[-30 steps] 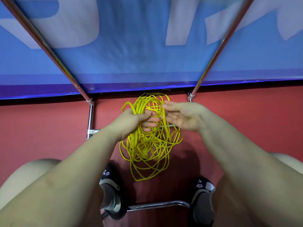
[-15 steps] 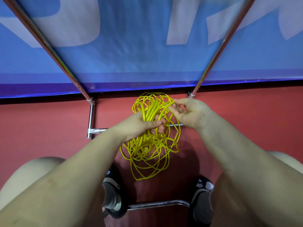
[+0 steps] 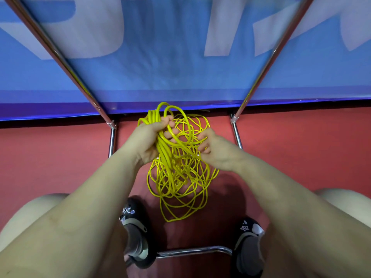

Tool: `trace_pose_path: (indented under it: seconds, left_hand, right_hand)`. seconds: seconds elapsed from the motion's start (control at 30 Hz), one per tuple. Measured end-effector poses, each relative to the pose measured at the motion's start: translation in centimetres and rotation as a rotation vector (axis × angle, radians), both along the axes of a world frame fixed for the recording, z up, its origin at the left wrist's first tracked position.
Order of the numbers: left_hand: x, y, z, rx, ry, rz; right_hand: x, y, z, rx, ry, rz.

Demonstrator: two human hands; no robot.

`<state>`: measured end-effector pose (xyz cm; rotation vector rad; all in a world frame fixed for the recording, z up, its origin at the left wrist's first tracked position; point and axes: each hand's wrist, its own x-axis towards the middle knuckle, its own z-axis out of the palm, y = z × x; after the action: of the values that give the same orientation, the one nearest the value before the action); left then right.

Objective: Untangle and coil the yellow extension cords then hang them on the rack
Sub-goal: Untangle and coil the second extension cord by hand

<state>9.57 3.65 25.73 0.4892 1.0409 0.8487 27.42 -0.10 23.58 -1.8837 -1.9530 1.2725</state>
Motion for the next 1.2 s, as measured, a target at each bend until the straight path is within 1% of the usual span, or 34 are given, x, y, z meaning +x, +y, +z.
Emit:
trace_pose_path:
  seconds: [0.07, 0.17, 0.27, 0.33, 0.43, 0.5, 0.57, 0.63, 0.7, 0.8, 0.9, 1.03, 1.13, 1.2]
  left_hand:
    - [-0.5, 0.4, 0.2, -0.026, -0.049, 0.062]
    - [-1.1, 1.0, 0.4, -0.041, -0.070, 0.178]
    - [-1.4, 1.2, 0.2, -0.012, -0.057, 0.248]
    - [-1.5, 1.4, -0.1, 0.035, -0.038, 0.258]
    - [-1.6, 1.6, -0.2, 0.093, -0.023, 0.263]
    - [-1.8, 1.7, -0.2, 0.113, -0.012, 0.274]
    - [-1.8, 1.8, -0.3, 0.133, 0.029, 0.280]
    - [-1.8, 1.6, -0.6, 0.142, 0.072, 0.264]
    - [-1.6, 1.4, -0.8, 0.131, 0.088, 0.222]
    - [-1.2, 1.0, -0.8, 0.136, 0.138, 0.084]
    - [-0.7, 0.3, -1.1, 0.164, 0.237, -0.093]
    - [0.1, -0.6, -1.7, 0.202, 0.355, -0.270]
    - [0.4, -1.0, -1.8, 0.235, 0.410, -0.378]
    - [0.6, -1.2, -1.9, 0.262, 0.433, -0.427]
  right_hand:
    - [0.3, 0.1, -0.4, -0.040, -0.044, 0.035]
    - [0.6, -0.2, -1.0, -0.110, -0.108, 0.110]
    - [0.9, -0.1, -0.6, -0.066, -0.106, 0.126]
    - [1.2, 0.2, -0.2, -0.021, -0.077, 0.061]
    - [1.1, 0.4, 0.5, -0.041, 0.083, -0.074]
    - [0.9, 0.5, 1.1, -0.096, 0.237, -0.151]
    - [0.6, 0.7, 1.8, -0.138, 0.405, -0.226]
    - [0.4, 1.0, 2.5, -0.146, 0.502, -0.291]
    - [0.2, 1.3, 2.7, -0.174, 0.562, -0.350]
    - [-0.2, 1.6, 3.0, -0.241, 0.687, -0.453]
    - [-0.2, 2.1, 3.4, -0.292, 0.889, -0.688]
    - [0.4, 2.5, 3.7, -0.369, 1.080, -0.956]
    - [0.8, 2.6, 3.6, -0.370, 1.149, -1.085]
    - [0.9, 2.6, 3.7, -0.352, 1.181, -1.120]
